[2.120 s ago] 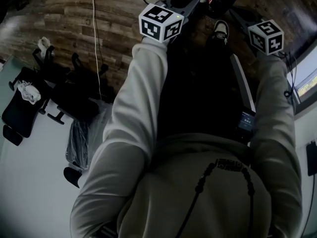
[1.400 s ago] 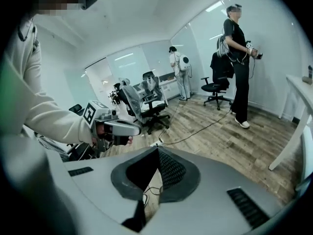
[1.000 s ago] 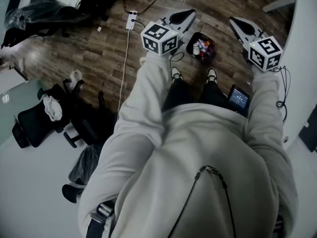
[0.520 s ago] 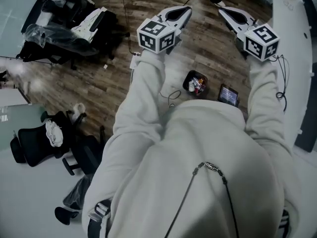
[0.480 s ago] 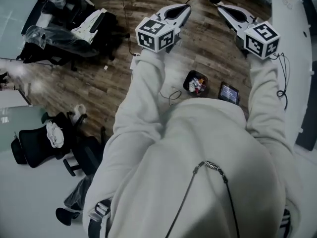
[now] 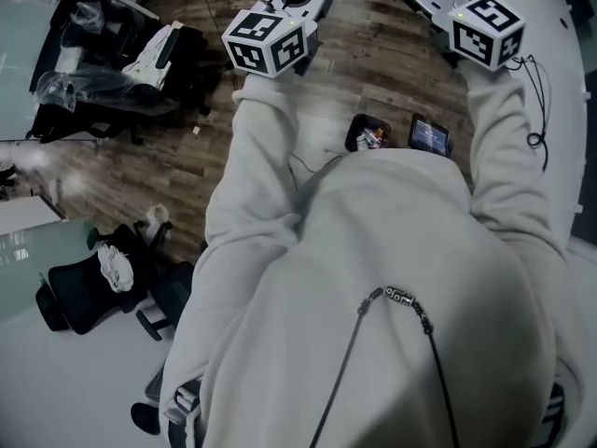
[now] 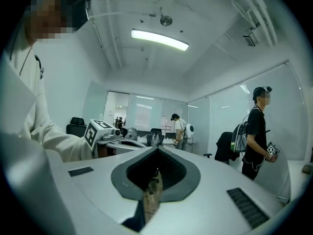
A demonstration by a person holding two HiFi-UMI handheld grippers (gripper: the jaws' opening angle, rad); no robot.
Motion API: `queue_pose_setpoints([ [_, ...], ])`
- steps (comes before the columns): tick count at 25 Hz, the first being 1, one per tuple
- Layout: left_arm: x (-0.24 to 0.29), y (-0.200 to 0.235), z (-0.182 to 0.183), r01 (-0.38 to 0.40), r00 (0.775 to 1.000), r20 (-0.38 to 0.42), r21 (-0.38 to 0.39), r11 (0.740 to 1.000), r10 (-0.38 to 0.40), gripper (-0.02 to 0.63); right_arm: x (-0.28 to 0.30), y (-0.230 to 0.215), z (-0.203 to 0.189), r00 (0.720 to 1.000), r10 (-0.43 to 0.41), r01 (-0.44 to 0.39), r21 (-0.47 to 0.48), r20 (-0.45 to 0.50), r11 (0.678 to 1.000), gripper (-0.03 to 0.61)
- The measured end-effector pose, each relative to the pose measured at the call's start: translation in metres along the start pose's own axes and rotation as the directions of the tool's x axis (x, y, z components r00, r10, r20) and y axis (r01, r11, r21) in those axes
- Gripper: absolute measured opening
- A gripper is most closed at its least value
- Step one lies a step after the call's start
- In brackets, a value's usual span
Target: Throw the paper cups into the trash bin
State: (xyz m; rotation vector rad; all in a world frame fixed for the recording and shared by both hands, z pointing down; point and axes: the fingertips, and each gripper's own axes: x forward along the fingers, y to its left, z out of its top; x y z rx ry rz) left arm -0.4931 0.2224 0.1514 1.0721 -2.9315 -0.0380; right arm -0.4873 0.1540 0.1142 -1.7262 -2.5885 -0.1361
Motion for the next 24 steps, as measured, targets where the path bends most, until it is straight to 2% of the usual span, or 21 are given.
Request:
queue_pose_setpoints([
  [12,0.009,-0.008,0.011,0.021,1.000,0.013,0.018,1.000,-0.021,-0.005,-0.004,0.000,0.003,1.000,0.022,-0.022,-0.035,0.001,0.999,0.020],
  [18,0.003,-0.019,0.030,0.014,0.996,0.085,0.048,0.999,-0.018,-0.005,-0.004,0.003,0.008,0.999,0.042,-0.041,-0.048,0.023,0.998,0.019],
  [24,0.003,-0.017,0.032,0.005,0.997,0.074,0.047,0.999,-0.009,-0.005,-0.003,0.003,0.011,0.998,0.058,-0.056,-0.055,0.030,0.997,0.018],
])
